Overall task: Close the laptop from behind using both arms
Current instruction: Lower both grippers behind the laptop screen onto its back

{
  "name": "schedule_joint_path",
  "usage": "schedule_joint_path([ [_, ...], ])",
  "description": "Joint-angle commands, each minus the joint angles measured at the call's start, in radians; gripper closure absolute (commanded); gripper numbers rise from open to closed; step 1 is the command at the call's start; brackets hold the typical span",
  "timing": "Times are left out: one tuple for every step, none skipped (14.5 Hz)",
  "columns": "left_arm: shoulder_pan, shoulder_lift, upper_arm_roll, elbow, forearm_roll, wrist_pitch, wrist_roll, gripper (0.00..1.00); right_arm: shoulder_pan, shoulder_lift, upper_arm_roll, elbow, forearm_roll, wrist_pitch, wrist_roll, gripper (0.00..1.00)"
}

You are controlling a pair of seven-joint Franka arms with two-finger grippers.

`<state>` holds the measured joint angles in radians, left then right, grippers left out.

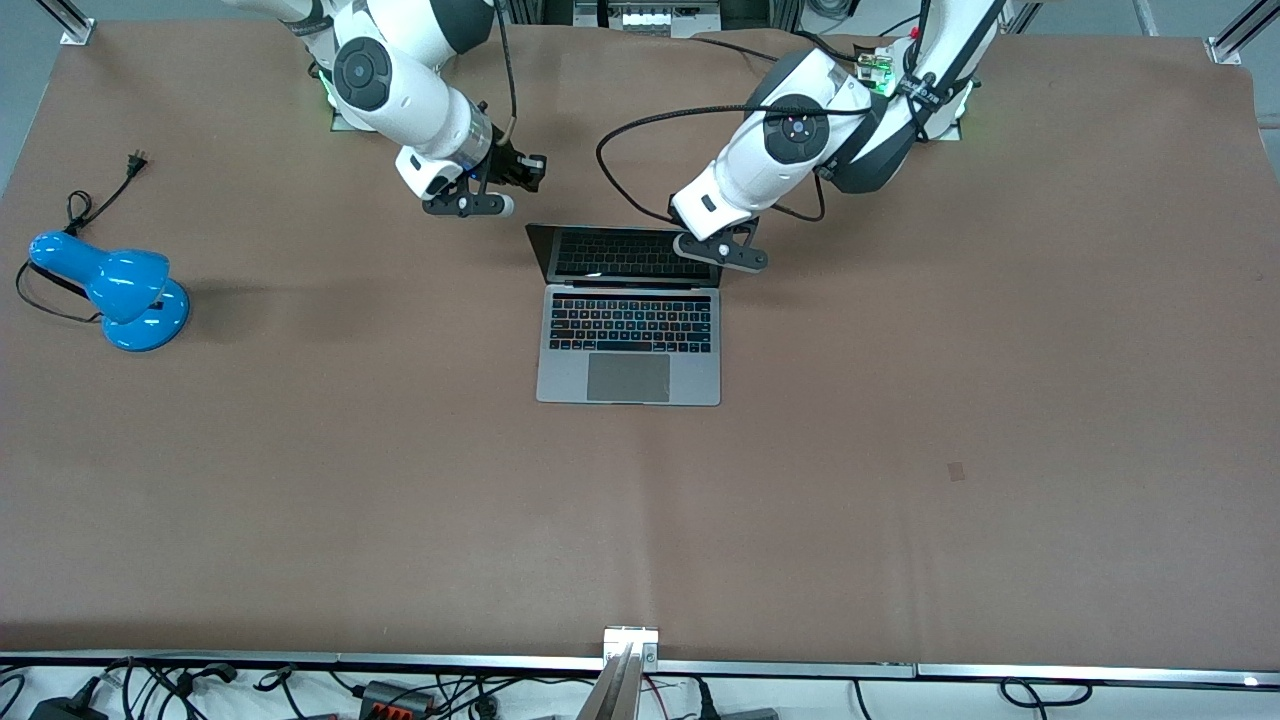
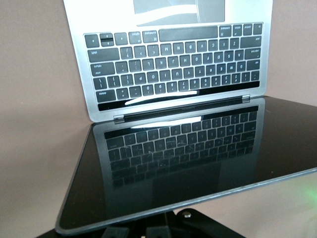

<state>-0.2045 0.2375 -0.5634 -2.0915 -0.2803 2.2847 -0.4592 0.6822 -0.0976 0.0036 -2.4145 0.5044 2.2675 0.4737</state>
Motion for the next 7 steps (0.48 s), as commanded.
schedule_joint_path([
  [0.005, 0.049, 0.005, 0.045, 0.041, 0.027, -0.007, 0.99, 0.022, 0.041, -0.008, 0.009, 0.022, 0.056, 0.003, 1.00],
  [0.005, 0.055, 0.008, 0.047, 0.053, 0.047, -0.007, 0.99, 0.023, 0.062, -0.008, 0.024, 0.020, 0.057, 0.002, 1.00],
  [0.005, 0.071, 0.016, 0.048, 0.056, 0.059, -0.007, 0.99, 0.023, 0.071, -0.008, 0.032, 0.019, 0.058, 0.000, 1.00],
  [0.004, 0.075, 0.022, 0.056, 0.056, 0.073, -0.007, 0.99, 0.023, 0.073, -0.008, 0.034, 0.016, 0.066, -0.001, 1.00],
  [0.004, 0.089, 0.026, 0.062, 0.056, 0.078, -0.006, 0.99, 0.022, 0.078, -0.008, 0.035, 0.010, 0.066, -0.001, 1.00],
  [0.004, 0.100, 0.027, 0.077, 0.058, 0.078, -0.006, 0.99, 0.022, 0.088, -0.008, 0.044, 0.006, 0.066, -0.012, 1.00],
  [0.004, 0.111, 0.028, 0.088, 0.058, 0.079, -0.006, 0.99, 0.017, 0.101, -0.010, 0.057, 0.006, 0.066, -0.030, 1.00],
])
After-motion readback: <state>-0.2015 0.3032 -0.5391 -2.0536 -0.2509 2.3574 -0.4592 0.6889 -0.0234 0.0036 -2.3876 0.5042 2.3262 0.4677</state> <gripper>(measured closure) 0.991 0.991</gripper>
